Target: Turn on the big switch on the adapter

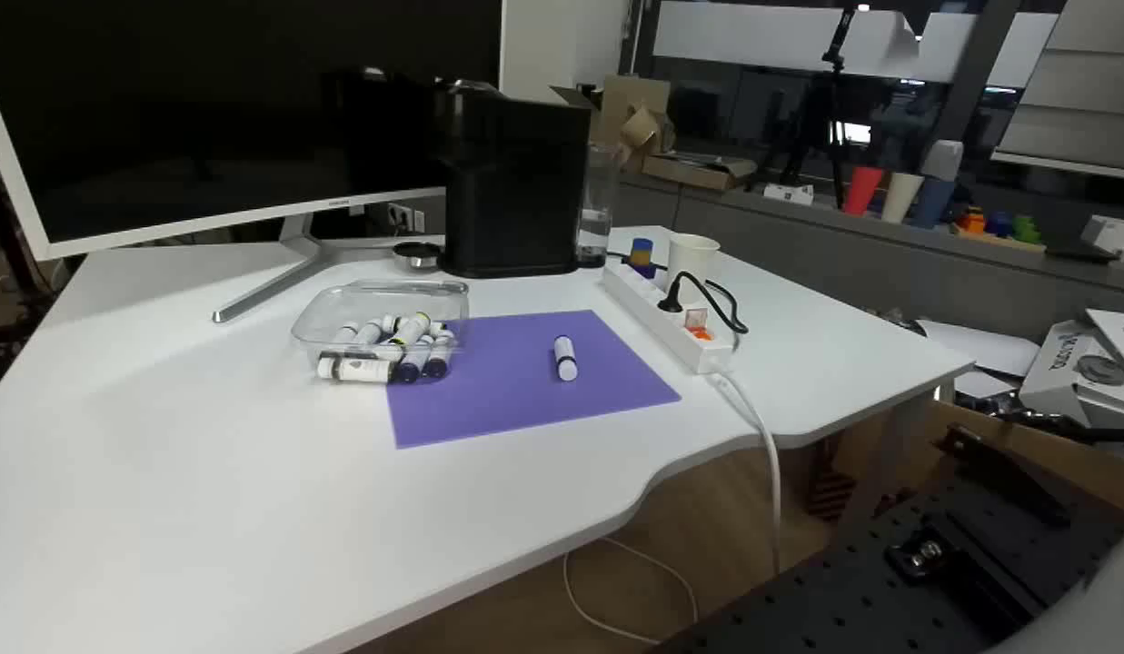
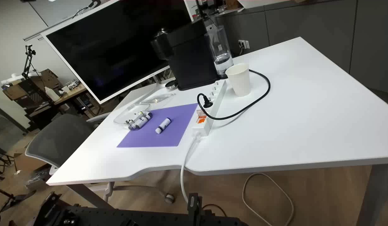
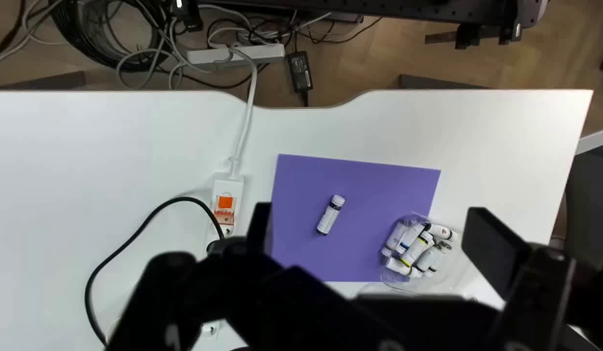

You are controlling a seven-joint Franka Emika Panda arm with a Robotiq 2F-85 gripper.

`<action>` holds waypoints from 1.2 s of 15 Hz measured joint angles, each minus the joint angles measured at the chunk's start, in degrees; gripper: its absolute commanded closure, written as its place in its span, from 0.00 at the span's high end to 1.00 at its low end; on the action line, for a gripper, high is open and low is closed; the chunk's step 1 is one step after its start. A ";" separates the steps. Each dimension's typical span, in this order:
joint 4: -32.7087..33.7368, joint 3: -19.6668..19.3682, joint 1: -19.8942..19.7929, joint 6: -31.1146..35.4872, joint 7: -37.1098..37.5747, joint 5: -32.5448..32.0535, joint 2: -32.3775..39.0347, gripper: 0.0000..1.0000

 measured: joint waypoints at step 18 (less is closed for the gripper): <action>-0.94 0.14 -0.62 15.25 0.05 -0.25 10.57 1.00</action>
